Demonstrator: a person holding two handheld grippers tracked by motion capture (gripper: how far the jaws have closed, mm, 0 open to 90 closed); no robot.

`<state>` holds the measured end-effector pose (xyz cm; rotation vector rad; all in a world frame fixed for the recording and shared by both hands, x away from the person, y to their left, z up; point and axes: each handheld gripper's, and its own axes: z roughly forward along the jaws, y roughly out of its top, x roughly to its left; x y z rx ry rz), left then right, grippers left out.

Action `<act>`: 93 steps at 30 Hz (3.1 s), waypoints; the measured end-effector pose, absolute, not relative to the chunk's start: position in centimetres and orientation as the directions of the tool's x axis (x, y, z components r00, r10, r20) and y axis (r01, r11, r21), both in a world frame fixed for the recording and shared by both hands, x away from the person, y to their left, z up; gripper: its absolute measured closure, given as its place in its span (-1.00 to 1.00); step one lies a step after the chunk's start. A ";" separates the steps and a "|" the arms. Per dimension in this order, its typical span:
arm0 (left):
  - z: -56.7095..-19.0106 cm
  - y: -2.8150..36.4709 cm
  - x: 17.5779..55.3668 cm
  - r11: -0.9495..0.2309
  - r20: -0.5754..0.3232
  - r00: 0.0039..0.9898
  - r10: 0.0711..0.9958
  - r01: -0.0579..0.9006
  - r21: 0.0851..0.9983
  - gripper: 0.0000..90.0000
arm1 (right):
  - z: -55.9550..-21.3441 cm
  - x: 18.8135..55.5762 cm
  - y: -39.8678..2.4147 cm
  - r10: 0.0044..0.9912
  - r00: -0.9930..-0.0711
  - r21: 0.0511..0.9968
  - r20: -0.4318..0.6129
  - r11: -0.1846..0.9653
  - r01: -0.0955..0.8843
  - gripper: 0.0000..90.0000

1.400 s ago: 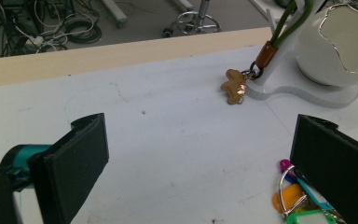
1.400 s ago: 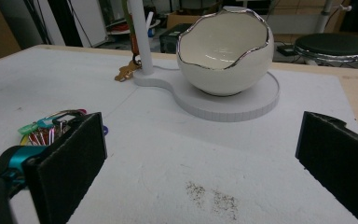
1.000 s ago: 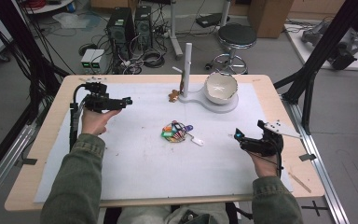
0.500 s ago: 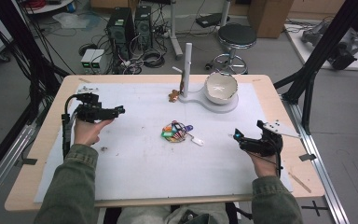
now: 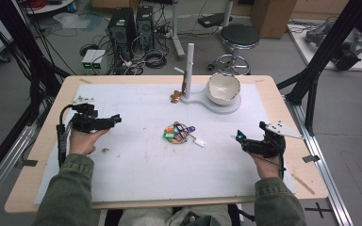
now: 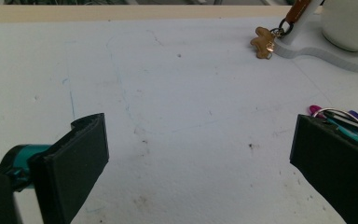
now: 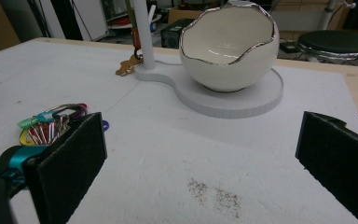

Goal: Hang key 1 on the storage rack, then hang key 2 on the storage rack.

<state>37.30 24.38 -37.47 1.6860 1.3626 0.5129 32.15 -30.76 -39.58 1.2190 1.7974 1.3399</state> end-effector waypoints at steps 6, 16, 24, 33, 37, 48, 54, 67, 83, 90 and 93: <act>-37.4 24.6 36.6 -0.008 -0.195 0.307 0.932 0.553 0.833 -0.89 | -39.6 32.2 -30.7 0.908 -0.413 0.942 0.067 0.079 0.326 -0.98; -38.1 25.4 35.5 0.000 -0.191 0.295 0.936 0.543 0.840 -0.89 | -39.6 32.2 -30.7 0.908 -0.414 0.941 0.067 0.081 0.330 -0.98; -38.7 26.3 34.7 0.016 -0.191 0.276 0.942 0.530 0.848 -0.89 | -39.7 32.2 -30.6 0.907 -0.416 0.940 0.064 0.085 0.331 -0.98; -39.1 27.2 33.8 0.034 -0.177 0.246 0.953 0.494 0.869 -0.89 | -39.7 32.2 -30.6 0.906 -0.418 0.939 0.062 0.088 0.332 -0.98; -39.3 27.6 33.3 0.043 -0.178 0.233 0.956 0.489 0.871 -0.89 | -39.7 32.2 -30.5 0.906 -0.419 0.939 0.061 0.090 0.333 -0.98; -39.9 28.6 31.9 0.073 -0.186 0.199 0.962 0.472 0.879 -0.89 | -39.5 33.0 -29.3 0.865 -0.492 0.918 0.094 0.116 0.379 -0.98; -40.2 29.6 31.4 0.099 -0.201 0.176 0.964 0.464 0.880 -0.89 | -38.6 34.3 -26.6 0.814 -0.578 0.891 0.061 0.217 0.400 -0.98; -40.5 29.9 31.1 0.101 -0.204 0.171 0.964 0.475 0.874 -0.89 | -39.5 36.4 -23.4 0.739 -0.668 0.813 0.088 0.334 0.476 -0.98; -40.7 30.2 31.0 0.111 -0.211 0.160 0.964 0.478 0.871 -0.89 | -39.5 38.1 -21.4 0.715 -0.694 0.787 0.083 0.380 0.485 -0.98; -40.7 30.6 30.9 0.124 -0.220 0.151 0.964 0.477 0.870 -0.89 | -39.3 38.6 -20.6 0.706 -0.702 0.778 0.089 0.391 0.492 -0.98; -40.7 30.7 30.9 0.131 -0.225 0.147 0.963 0.476 0.870 -0.89 | -39.1 38.8 -20.1 0.702 -0.707 0.776 0.085 0.399 0.489 -0.98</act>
